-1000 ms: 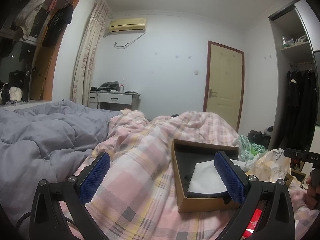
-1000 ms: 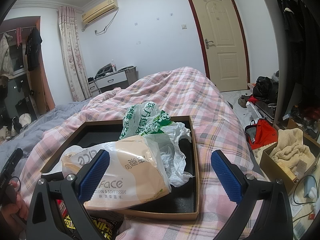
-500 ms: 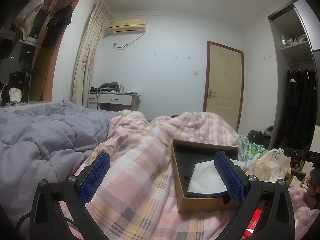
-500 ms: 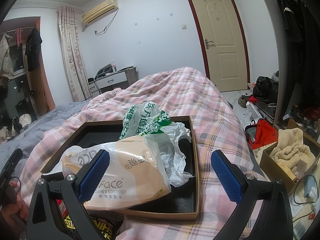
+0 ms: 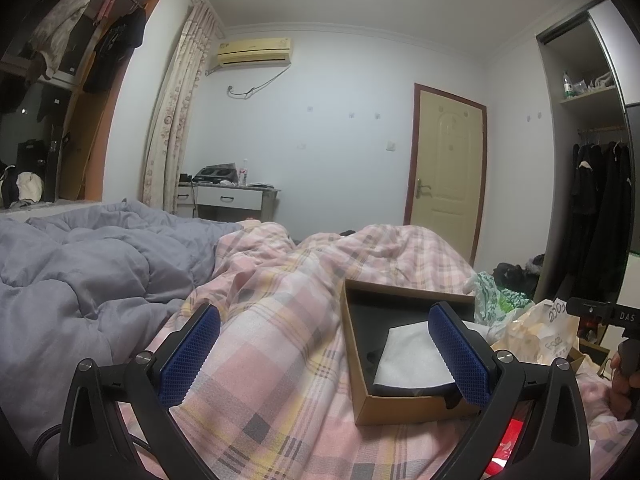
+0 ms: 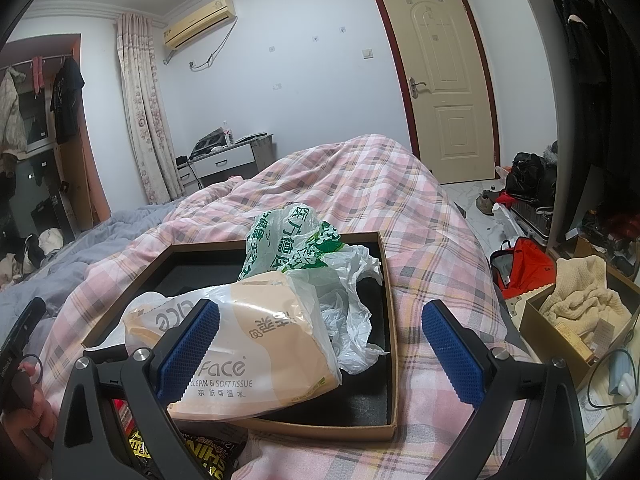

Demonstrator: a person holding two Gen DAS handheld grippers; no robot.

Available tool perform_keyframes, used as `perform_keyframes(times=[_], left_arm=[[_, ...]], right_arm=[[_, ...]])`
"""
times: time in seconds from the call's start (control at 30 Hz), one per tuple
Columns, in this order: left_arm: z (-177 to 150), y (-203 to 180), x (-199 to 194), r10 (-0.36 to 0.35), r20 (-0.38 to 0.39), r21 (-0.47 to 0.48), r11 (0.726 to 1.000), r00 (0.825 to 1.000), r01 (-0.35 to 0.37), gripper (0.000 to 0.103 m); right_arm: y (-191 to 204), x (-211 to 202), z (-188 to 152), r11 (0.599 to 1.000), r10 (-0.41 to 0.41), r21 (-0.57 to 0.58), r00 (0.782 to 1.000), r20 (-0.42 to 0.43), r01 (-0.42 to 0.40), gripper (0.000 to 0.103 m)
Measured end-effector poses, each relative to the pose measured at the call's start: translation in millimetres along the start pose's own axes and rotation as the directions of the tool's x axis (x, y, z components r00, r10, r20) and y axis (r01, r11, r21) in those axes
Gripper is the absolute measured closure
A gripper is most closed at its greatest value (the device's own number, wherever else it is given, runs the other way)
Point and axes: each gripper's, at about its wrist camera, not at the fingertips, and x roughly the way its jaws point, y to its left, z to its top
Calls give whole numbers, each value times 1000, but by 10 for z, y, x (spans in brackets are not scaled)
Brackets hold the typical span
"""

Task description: Organize soft objects

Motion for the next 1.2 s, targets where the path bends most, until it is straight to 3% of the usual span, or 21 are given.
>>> perform_keyframes(times=[1.2], left_arm=[[11, 0, -24, 1, -3, 8, 1000, 1000, -1, 0]], right_arm=[[-11, -4, 4, 1000, -2, 0, 1000, -3, 2, 2]])
